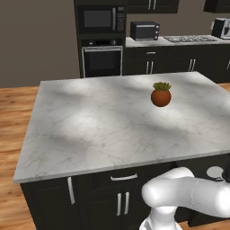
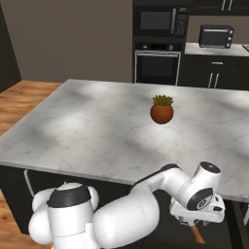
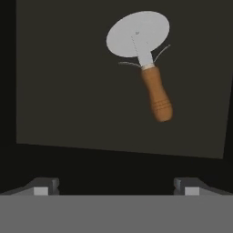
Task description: Take the pizza cutter from the drawer on the right and place it on the dining counter for cutting.
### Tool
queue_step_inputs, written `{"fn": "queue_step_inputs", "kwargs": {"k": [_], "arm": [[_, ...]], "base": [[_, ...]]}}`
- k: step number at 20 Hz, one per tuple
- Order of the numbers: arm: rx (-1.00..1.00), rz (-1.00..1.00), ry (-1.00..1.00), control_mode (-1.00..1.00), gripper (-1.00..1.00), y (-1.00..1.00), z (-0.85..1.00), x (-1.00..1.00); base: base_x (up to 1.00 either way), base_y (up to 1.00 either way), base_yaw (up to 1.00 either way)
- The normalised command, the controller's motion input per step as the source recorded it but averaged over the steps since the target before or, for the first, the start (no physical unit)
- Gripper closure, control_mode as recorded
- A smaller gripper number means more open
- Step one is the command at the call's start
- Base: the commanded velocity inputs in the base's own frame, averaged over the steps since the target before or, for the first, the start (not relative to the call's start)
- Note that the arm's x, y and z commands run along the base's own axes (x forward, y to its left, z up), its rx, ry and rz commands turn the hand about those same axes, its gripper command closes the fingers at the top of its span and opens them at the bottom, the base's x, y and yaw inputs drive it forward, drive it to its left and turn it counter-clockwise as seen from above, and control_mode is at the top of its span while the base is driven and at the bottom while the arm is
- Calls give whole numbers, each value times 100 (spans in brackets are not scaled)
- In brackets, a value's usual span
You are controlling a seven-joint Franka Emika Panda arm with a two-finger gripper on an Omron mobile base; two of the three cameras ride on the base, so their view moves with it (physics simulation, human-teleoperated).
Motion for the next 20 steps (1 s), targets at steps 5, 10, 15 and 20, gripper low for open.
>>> {"fn": "queue_step_inputs", "kwargs": {"k": [5, 10, 15, 20], "arm": [[0, 0, 0, -100, -100, 0, -31, 0], [0, 0, 0, -100, -100, 0, -12, 0], [0, 0, -1, -100, -100, 0, 0, 3], [0, 0, 0, -100, -100, -4, 0, 20]], "base": [[0, 0, 0], [0, 0, 0], [0, 0, 0], [0, 0, 0]]}}
